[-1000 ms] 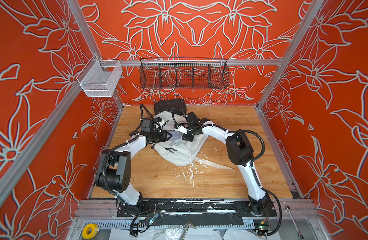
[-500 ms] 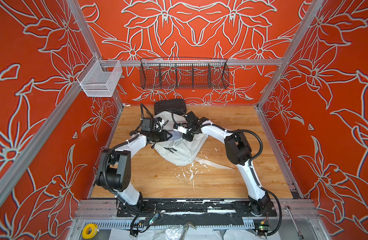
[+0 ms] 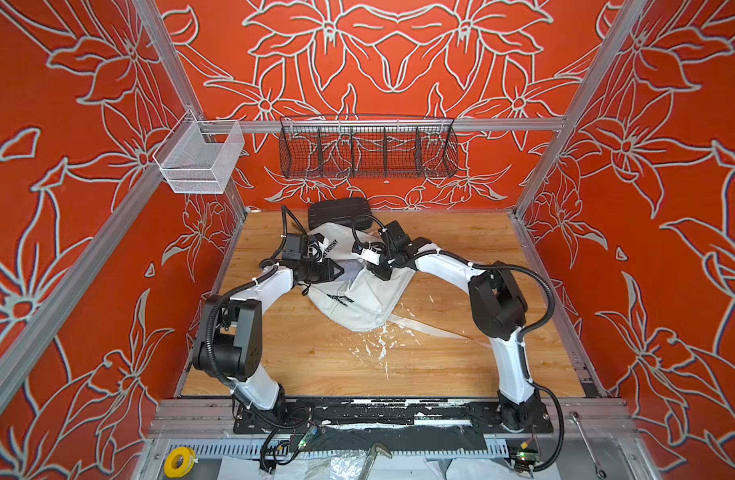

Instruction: Pack the student bag

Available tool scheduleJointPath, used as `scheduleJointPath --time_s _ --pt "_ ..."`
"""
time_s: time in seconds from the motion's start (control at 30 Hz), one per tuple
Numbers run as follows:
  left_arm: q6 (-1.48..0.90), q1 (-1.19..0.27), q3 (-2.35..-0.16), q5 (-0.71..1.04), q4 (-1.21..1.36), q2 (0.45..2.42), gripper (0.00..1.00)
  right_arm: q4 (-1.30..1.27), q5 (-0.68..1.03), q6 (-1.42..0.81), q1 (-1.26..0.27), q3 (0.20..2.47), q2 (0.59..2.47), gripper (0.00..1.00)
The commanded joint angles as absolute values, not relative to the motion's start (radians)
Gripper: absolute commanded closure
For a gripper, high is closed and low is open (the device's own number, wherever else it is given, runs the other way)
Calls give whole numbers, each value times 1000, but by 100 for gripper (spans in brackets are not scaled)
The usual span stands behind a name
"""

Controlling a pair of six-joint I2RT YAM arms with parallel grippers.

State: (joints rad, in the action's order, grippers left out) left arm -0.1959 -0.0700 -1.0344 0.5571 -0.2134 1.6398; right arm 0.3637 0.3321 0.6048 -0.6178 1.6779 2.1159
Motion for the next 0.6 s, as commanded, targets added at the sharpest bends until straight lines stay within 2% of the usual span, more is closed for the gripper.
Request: scheduleJointPath --time_s 0.0,0.17,0.33,0.57 --pt "-188 -63 -1027 621 -279 1687 100 280 428 612 -621 1643 2066 100" --pt "-248 -60 -1029 825 -206 1707 100 196 460 583 -618 1615 2054 100" --pt "-292 -51 -1043 979 -141 1721 100 159 564 591 -606 1589 2032 100" --pt "-180 -49 -1154 1079 -329 1823 100 132 678 657 -587 1547 2001 100"
